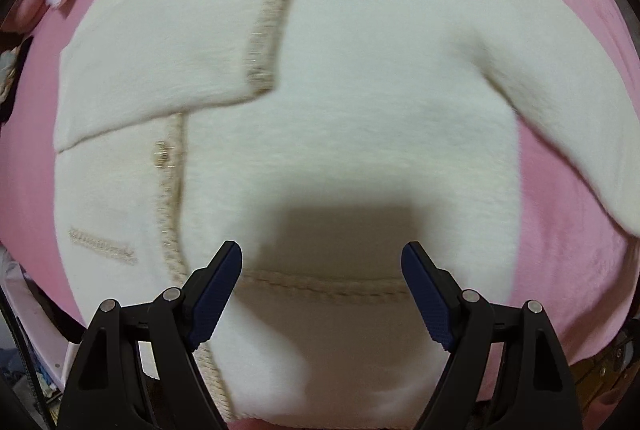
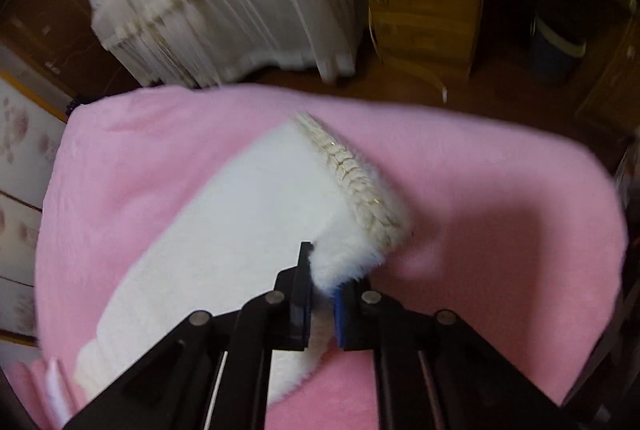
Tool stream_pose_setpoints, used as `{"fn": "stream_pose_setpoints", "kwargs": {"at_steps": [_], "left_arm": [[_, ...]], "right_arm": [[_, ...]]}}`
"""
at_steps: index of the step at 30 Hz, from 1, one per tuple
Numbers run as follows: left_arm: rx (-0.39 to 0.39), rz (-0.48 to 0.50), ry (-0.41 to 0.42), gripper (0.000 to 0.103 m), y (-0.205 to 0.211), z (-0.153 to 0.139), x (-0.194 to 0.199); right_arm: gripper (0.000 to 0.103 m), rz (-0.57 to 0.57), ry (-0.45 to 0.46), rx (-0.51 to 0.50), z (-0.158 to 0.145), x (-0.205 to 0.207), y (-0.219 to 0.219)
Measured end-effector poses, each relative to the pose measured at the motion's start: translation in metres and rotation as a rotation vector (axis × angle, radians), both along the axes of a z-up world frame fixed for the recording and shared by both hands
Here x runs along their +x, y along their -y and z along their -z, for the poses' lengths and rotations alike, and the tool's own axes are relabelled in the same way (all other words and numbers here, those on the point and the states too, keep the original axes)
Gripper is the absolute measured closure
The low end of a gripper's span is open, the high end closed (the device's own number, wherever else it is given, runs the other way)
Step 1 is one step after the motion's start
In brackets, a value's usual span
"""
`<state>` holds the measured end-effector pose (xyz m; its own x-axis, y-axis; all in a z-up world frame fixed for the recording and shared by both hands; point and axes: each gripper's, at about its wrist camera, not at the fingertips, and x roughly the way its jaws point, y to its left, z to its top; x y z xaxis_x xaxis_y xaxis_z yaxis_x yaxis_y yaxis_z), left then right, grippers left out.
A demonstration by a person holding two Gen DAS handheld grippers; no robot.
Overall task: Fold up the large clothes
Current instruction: 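Lift the cuff with the right gripper, fold the sleeve across the body, release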
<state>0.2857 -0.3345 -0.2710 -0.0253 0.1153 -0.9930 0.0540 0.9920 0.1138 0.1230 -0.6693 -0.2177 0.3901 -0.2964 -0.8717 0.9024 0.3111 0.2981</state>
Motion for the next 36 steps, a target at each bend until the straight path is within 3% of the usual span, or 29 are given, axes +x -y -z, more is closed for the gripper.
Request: {"fn": "stream_pose_setpoints", "kwargs": {"at_steps": [4, 10, 14, 17, 23, 26, 28, 33, 35, 36], "left_arm": [[0.009, -0.024, 0.024, 0.022, -0.039, -0.006, 0.007], [-0.019, -0.055, 0.061, 0.022, -0.104, -0.023, 0.011], [-0.025, -0.070, 0.082, 0.022, -0.147, -0.030, 0.013], [-0.036, -0.097, 0.089, 0.022, -0.180, -0.031, 0.017], [-0.036, -0.159, 0.092, 0.022, -0.242, -0.028, 0.022], [-0.001, -0.167, 0.070, 0.022, -0.262, -0.022, 0.025], [0.006, -0.176, 0.066, 0.022, -0.271, -0.020, 0.027], [-0.032, -0.186, 0.081, 0.022, -0.283, -0.018, 0.032], [-0.058, -0.173, 0.098, 0.022, -0.280, -0.019, 0.035], [-0.075, -0.158, 0.112, 0.022, -0.279, -0.019, 0.037]], "right_arm": [[0.096, -0.043, 0.083, -0.214, -0.051, 0.019, -0.038], [0.096, -0.249, 0.174, -0.485, -0.119, 0.064, -0.132], [0.096, -0.415, 0.221, -0.586, -0.143, 0.095, -0.208], [0.096, -0.537, 0.270, -0.600, -0.146, 0.117, -0.262], [0.095, -0.825, 0.259, -0.590, -0.117, 0.159, -0.375], [0.095, -0.959, 0.171, -0.560, -0.079, 0.176, -0.423], [0.095, -1.029, 0.064, -0.539, -0.041, 0.187, -0.448], [0.089, -1.068, -0.138, -0.445, 0.020, 0.192, -0.477], [0.085, -1.072, -0.144, -0.408, 0.029, 0.188, -0.474], [0.077, -1.070, -0.122, -0.402, 0.029, 0.186, -0.472]]}}
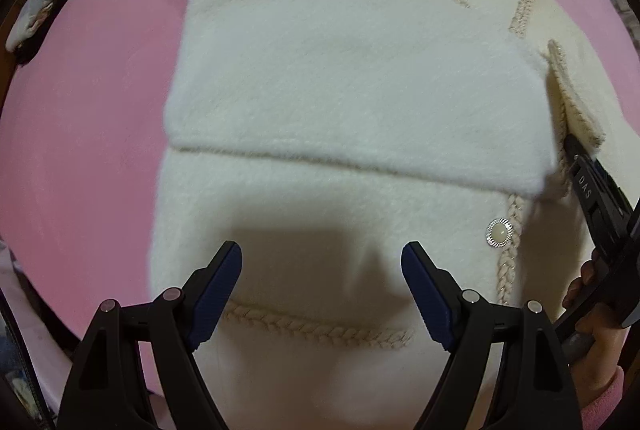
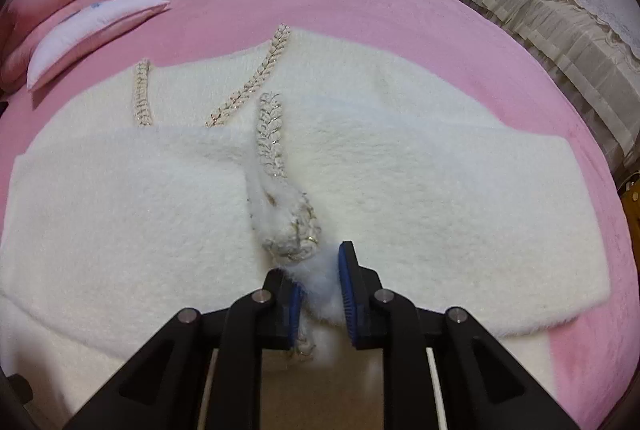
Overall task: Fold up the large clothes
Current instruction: 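Lift the cuff with the right gripper, fold the sleeve across the body, release, then grasp the braided hem edge with the left gripper and lift it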
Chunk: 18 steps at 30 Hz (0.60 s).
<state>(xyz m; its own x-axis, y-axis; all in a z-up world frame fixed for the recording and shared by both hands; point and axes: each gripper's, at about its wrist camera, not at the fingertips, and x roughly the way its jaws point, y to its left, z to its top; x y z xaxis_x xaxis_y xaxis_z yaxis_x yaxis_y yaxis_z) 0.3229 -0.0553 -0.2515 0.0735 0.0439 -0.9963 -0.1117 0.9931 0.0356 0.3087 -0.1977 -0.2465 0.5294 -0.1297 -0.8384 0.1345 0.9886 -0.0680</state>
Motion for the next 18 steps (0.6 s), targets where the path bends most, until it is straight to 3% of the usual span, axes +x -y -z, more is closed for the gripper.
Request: {"fn": "stream_pose_setpoints", "kwargs": {"at_steps": [1, 2, 3, 7, 12, 15, 18], "left_arm": [[-0.012, 0.011, 0.010, 0.022, -0.001, 0.001, 0.002], [-0.029, 0.026, 0.022, 0.022, 0.003, -0.001, 0.005], [-0.048, 0.042, 0.036, 0.022, 0.008, -0.003, 0.008], [-0.214, 0.120, 0.110, 0.022, 0.030, -0.011, 0.023], [-0.482, 0.104, 0.168, 0.022, 0.069, -0.014, 0.039], [-0.541, 0.060, 0.156, 0.022, 0.100, -0.006, 0.044], [-0.524, 0.014, 0.147, 0.022, 0.128, 0.006, 0.049]], "right_arm": [[0.070, -0.010, 0.007, 0.028, -0.002, -0.002, 0.002], [0.050, -0.022, 0.007, 0.066, -0.003, -0.006, 0.010], [0.037, -0.034, 0.006, 0.097, -0.002, -0.007, 0.012], [0.036, -0.040, 0.007, 0.136, -0.016, -0.021, 0.031], [0.036, -0.006, 0.006, 0.133, -0.024, -0.042, 0.060], [0.036, 0.029, 0.003, 0.161, -0.022, -0.059, 0.086], [0.036, 0.053, -0.030, 0.187, -0.014, -0.069, 0.109]]}}
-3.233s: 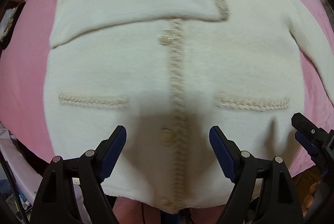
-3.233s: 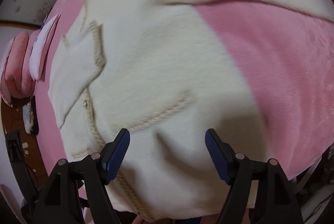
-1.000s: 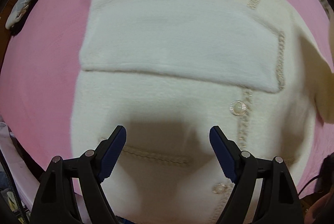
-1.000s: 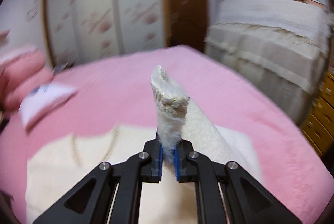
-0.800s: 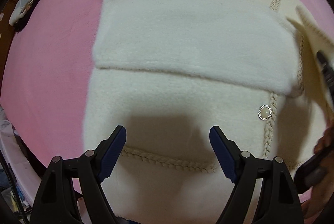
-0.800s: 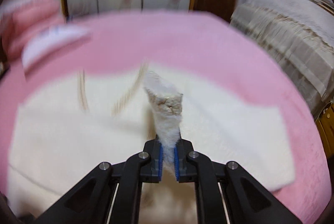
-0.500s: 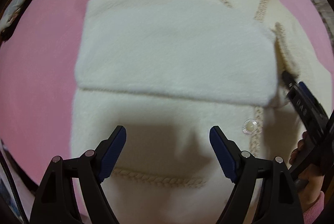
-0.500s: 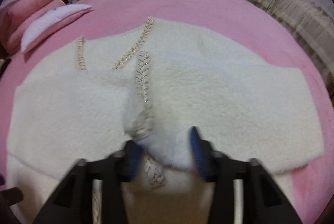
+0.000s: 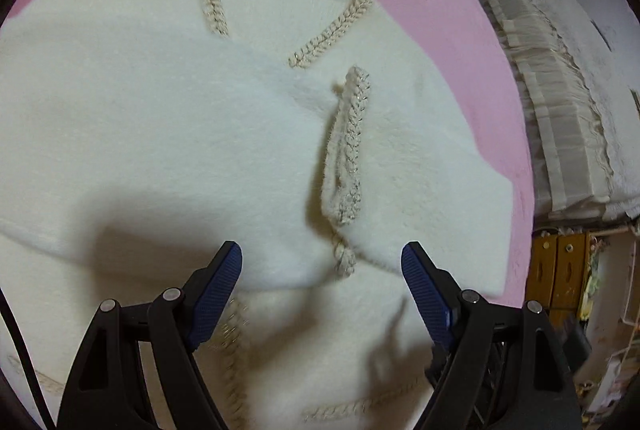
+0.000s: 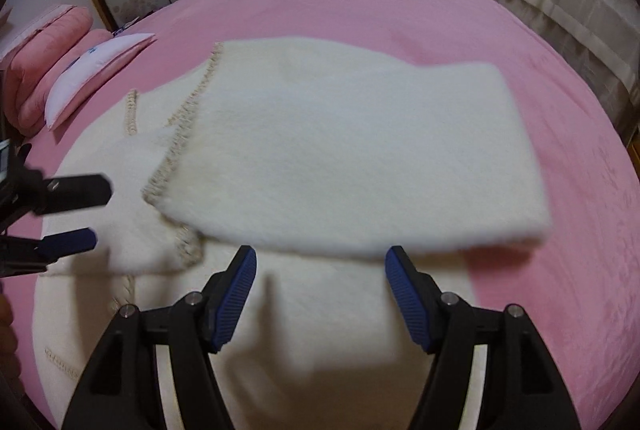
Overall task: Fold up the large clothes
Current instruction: 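Grasp the braided hem edge with the left gripper and lift it, then fold the hem up toward the collar with the left gripper and release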
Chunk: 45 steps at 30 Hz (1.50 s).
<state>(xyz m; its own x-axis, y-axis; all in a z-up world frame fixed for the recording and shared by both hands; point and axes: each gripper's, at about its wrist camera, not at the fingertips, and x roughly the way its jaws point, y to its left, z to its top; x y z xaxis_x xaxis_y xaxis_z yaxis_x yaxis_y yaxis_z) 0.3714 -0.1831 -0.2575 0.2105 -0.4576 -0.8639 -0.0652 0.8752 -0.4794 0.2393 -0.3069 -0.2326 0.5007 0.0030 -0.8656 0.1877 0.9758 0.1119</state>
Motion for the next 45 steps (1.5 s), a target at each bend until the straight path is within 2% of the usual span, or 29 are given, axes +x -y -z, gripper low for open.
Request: {"fn": "stream_pose_setpoints", "kwargs": {"at_steps": [5, 8, 10, 11, 12, 13, 14, 15, 17, 21, 27, 30, 32, 34, 37, 41, 42, 45], "left_arm": [[0.080, -0.118, 0.049, 0.023, 0.011, 0.025, 0.002], [0.143, -0.092, 0.092, 0.025, 0.025, 0.027, 0.005], [0.125, -0.062, 0.113, 0.031, 0.033, 0.025, 0.005], [0.103, -0.049, 0.116, 0.046, 0.038, 0.025, 0.005], [0.064, -0.036, 0.101, 0.066, 0.044, 0.028, 0.006], [0.059, -0.039, 0.073, 0.070, 0.049, 0.033, 0.009], [0.091, -0.053, 0.072, 0.073, 0.053, 0.034, 0.011], [0.117, -0.062, 0.083, 0.083, 0.057, 0.031, 0.010], [0.132, -0.086, 0.097, 0.093, 0.060, 0.026, 0.014], [-0.001, -0.163, 0.132, 0.097, 0.056, 0.000, 0.019], [-0.152, -0.211, 0.321, 0.097, 0.052, -0.086, 0.025], [-0.177, -0.254, 0.404, 0.097, 0.046, -0.118, 0.034], [-0.143, -0.292, 0.474, 0.097, 0.032, -0.137, 0.035], [-0.074, -0.325, 0.518, 0.097, 0.017, -0.150, 0.036], [0.056, -0.392, 0.523, 0.097, -0.013, -0.149, 0.034], [0.196, -0.440, 0.394, 0.097, -0.050, -0.109, 0.030], [0.221, -0.449, 0.327, 0.097, -0.056, -0.088, 0.027], [0.271, -0.467, 0.198, 0.097, -0.068, -0.039, 0.012]], "right_arm": [[0.036, 0.027, -0.039, 0.011, 0.010, -0.018, 0.032], [0.036, 0.029, -0.067, 0.001, 0.020, -0.026, 0.051], [0.036, 0.032, -0.076, 0.001, 0.026, -0.027, 0.063], [0.036, 0.031, -0.075, 0.012, 0.029, -0.028, 0.067], [0.035, 0.025, -0.068, 0.039, 0.033, -0.028, 0.073], [0.035, 0.018, -0.063, 0.062, 0.036, -0.027, 0.078], [0.034, 0.014, -0.057, 0.071, 0.036, -0.025, 0.080], [0.034, 0.009, -0.044, 0.076, 0.037, -0.022, 0.081], [0.032, 0.001, -0.024, 0.078, 0.037, -0.015, 0.082], [0.029, -0.012, 0.008, 0.084, 0.041, 0.001, 0.081], [0.026, -0.015, 0.034, 0.080, 0.045, 0.022, 0.079], [0.026, -0.017, 0.050, 0.070, 0.043, 0.027, 0.077], [0.026, -0.021, 0.060, 0.062, 0.041, 0.033, 0.076], [0.026, -0.030, 0.068, 0.056, 0.039, 0.039, 0.075], [0.026, -0.062, 0.072, 0.037, 0.036, 0.047, 0.072], [0.026, -0.139, 0.089, -0.035, 0.028, 0.040, 0.069], [0.026, -0.162, 0.093, -0.061, 0.027, 0.038, 0.066], [0.026, -0.253, 0.129, -0.155, 0.021, 0.036, 0.056]]}}
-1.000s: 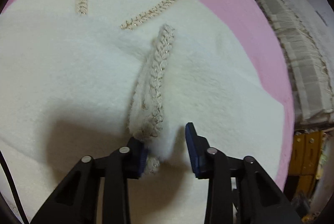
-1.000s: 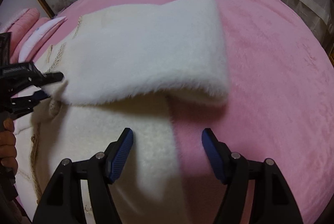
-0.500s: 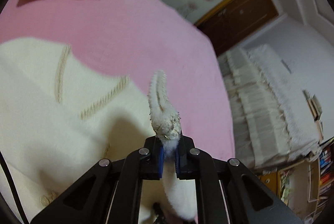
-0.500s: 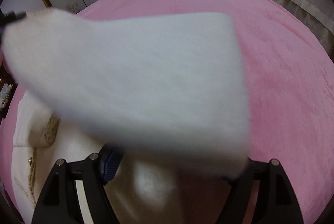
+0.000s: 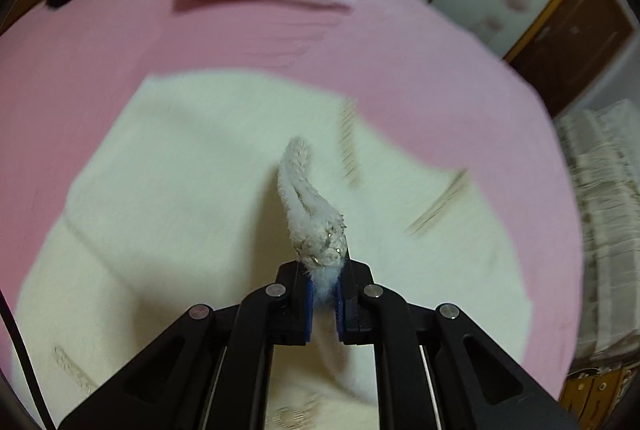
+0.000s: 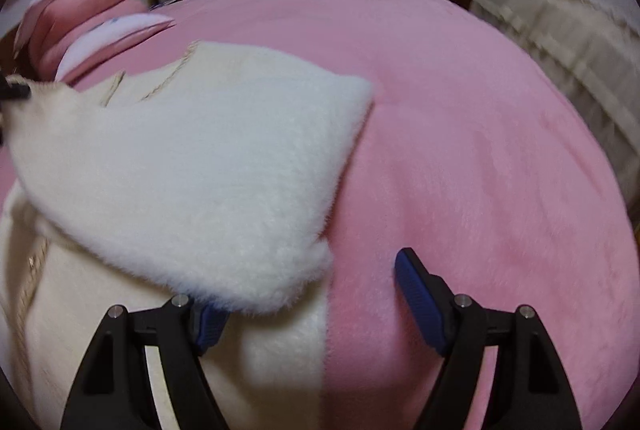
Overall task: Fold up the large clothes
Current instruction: 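Fold the hem up toward the collar with the left gripper and release, then smooth the folded cardigan with both closed grippers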
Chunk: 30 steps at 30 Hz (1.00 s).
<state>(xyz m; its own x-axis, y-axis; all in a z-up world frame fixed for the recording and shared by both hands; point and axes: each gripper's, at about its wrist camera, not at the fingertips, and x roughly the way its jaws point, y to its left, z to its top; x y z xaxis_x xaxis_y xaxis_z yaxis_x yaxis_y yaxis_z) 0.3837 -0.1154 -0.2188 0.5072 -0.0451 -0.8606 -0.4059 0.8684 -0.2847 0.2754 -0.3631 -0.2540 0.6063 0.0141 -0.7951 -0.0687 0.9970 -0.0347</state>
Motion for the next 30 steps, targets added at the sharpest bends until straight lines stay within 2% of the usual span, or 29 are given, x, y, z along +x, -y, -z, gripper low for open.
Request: {"fn": "stream_pose_setpoints", "kwargs": {"at_steps": [2, 4, 6, 7, 8, 9, 11, 14, 16, 19, 21, 22, 23, 24, 26, 27, 29, 30], "left_arm": [[0.017, -0.020, -0.047, 0.096, -0.002, 0.019, -0.010], [0.018, -0.039, -0.066, 0.096, -0.004, 0.031, -0.018], [0.006, -0.040, -0.080, 0.095, -0.007, 0.037, -0.023], [0.004, -0.037, -0.082, 0.095, -0.008, 0.038, -0.024], [0.008, -0.032, -0.081, 0.095, -0.007, 0.037, -0.023], [0.015, -0.024, -0.074, 0.095, -0.009, 0.039, -0.027], [0.052, -0.003, -0.062, 0.095, -0.008, 0.038, -0.025], [0.159, 0.032, -0.105, 0.095, -0.001, 0.045, -0.019], [0.172, 0.026, -0.135, 0.095, -0.003, 0.054, -0.012], [0.133, 0.000, -0.124, 0.088, -0.012, 0.055, -0.013], [0.121, -0.045, -0.120, 0.073, -0.023, 0.051, -0.017], [0.140, -0.090, -0.125, 0.068, -0.032, 0.046, -0.020], [0.151, -0.113, -0.132, 0.058, -0.036, 0.043, -0.024], [0.155, -0.124, -0.136, 0.053, -0.039, 0.038, -0.028], [0.173, -0.119, -0.132, 0.052, -0.038, 0.024, -0.035], [0.201, -0.108, -0.132, 0.052, -0.033, 0.015, -0.038], [0.220, -0.053, -0.108, 0.052, -0.018, 0.001, -0.041], [0.202, -0.011, -0.083, 0.052, -0.008, -0.005, -0.043]], "right_arm": [[0.030, -0.055, 0.029, -0.040, -0.004, -0.006, -0.002], [0.042, -0.121, 0.047, -0.069, -0.006, -0.004, -0.004], [0.061, -0.179, 0.052, -0.065, -0.008, -0.007, -0.003], [0.066, -0.211, 0.054, -0.050, -0.010, -0.007, -0.003], [0.076, -0.236, 0.056, -0.042, -0.011, -0.006, -0.001], [0.080, -0.237, 0.060, -0.048, -0.012, -0.007, -0.001], [0.082, -0.206, 0.040, -0.018, -0.011, -0.005, 0.006], [0.082, -0.087, -0.022, 0.131, 0.005, -0.001, 0.025], [0.082, -0.005, -0.049, 0.228, 0.017, -0.001, 0.034], [0.077, 0.065, -0.063, 0.285, 0.016, -0.004, 0.041], [0.075, 0.109, -0.101, 0.362, 0.015, -0.007, 0.051], [0.075, 0.124, -0.121, 0.399, 0.013, -0.009, 0.057], [0.075, 0.129, -0.139, 0.412, 0.010, -0.012, 0.061], [0.075, 0.131, -0.150, 0.410, 0.006, -0.015, 0.064], [0.075, 0.138, -0.149, 0.361, -0.009, -0.025, 0.064], [0.075, 0.141, -0.114, 0.315, -0.023, -0.033, 0.062], [0.075, 0.113, -0.061, 0.314, -0.042, -0.043, 0.058], [0.077, 0.087, -0.044, 0.341, -0.050, -0.046, 0.053]]}}
